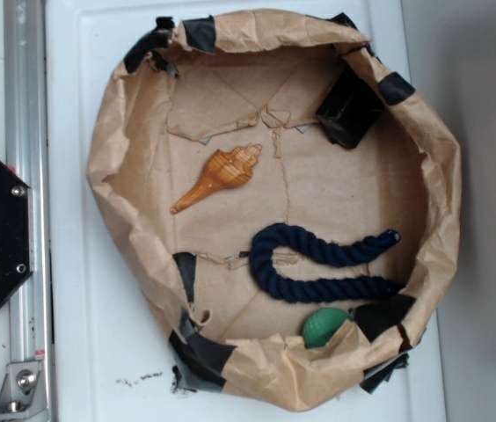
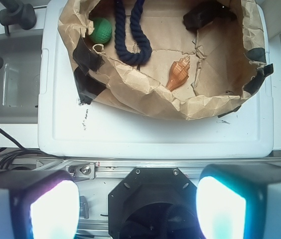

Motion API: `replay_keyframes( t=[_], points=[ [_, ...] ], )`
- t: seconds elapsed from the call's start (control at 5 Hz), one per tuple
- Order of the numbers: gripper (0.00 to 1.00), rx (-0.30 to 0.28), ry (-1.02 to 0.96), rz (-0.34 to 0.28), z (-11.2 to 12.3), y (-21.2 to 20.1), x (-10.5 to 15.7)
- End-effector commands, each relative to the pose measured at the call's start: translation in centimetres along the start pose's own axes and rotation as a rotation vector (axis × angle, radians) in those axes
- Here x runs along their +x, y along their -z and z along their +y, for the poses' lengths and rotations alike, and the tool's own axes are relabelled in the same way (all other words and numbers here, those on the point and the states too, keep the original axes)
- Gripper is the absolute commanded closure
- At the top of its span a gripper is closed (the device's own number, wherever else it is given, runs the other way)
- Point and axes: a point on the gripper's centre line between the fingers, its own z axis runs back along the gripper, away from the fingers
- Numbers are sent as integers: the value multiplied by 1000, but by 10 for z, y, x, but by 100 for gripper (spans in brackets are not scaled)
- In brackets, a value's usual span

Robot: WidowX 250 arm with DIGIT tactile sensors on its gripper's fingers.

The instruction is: Grab the shell.

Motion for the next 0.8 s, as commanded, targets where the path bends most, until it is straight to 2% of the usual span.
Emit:
replay_keyframes(
  t=[0.0,0.2,0.4,0.6],
  points=[
    [0,0,0,0,0,0,0],
    [0,37,-154,-38,25,26,35],
    [0,45,-249,-52,53,60,73],
    [0,-41,-346,-113,73,93,101]
  ],
)
